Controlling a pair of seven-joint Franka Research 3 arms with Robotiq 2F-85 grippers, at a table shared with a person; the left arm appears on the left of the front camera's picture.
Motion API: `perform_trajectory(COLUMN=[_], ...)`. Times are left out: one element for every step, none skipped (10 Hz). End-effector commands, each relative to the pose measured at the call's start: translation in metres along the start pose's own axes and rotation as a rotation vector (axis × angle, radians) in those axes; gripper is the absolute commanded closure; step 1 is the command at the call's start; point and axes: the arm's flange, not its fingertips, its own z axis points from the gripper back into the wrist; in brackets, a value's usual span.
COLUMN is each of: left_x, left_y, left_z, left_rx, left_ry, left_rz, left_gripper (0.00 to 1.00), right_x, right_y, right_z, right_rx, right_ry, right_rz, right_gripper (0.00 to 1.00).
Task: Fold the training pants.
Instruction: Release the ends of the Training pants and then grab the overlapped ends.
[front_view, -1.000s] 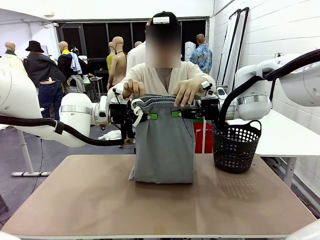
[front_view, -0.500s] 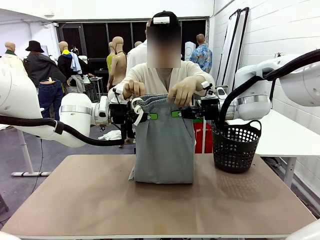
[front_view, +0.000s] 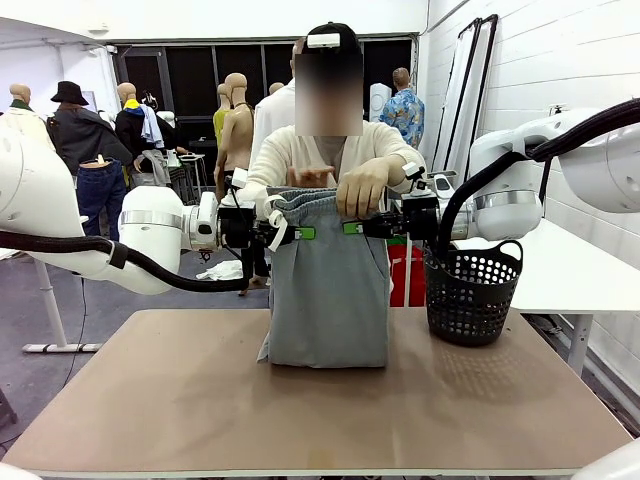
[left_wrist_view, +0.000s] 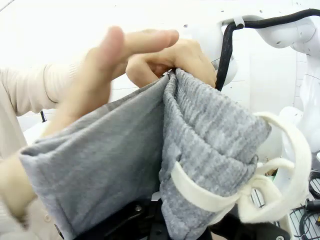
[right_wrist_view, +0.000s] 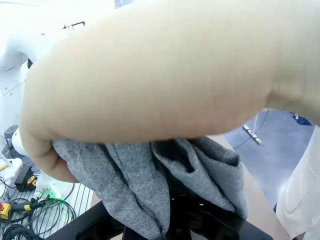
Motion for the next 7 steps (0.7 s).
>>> perform_trajectory(left_x=[0.0026,0.0026,0.0026,0.0026,0.0026,0.0026,0.0026], left_y=[-0.0028,-0.0028,-0.0028,-0.0028,-0.0028,-0.0028,-0.0028], left_z=[0.001,0.001,0.001,0.001,0.001,0.001,0.001], left_rx=[0.014,0.014,0.014,0.014,0.014,0.014,0.014], left_ry=[-0.019,-0.019,-0.019,-0.019,-0.019,-0.019,-0.019], left_rz=[-0.001,-0.001,-0.001,-0.001,-0.001,-0.001,-0.001], left_gripper=[1.0,1.0,1.0,1.0,1.0,1.0,1.0], right_x=[0.002,0.002,0.002,0.002,0.002,0.002,0.002], right_y=[0.0011,0.0011,0.0011,0.0011,0.0011,0.0011,0.0011], right_z=[-0.0006,-0.0006,-0.0006,-0.0006,-0.0006,-0.0006,-0.0006], right_rx=[0.002,0.002,0.002,0.002,0.002,0.002,0.002], right_ry=[-0.009,-0.009,-0.009,-0.009,-0.009,-0.009,-0.009], right_rz=[0.004,0.004,0.004,0.004,0.004,0.004,0.004], right_gripper=[1.0,1.0,1.0,1.0,1.0,1.0,1.0])
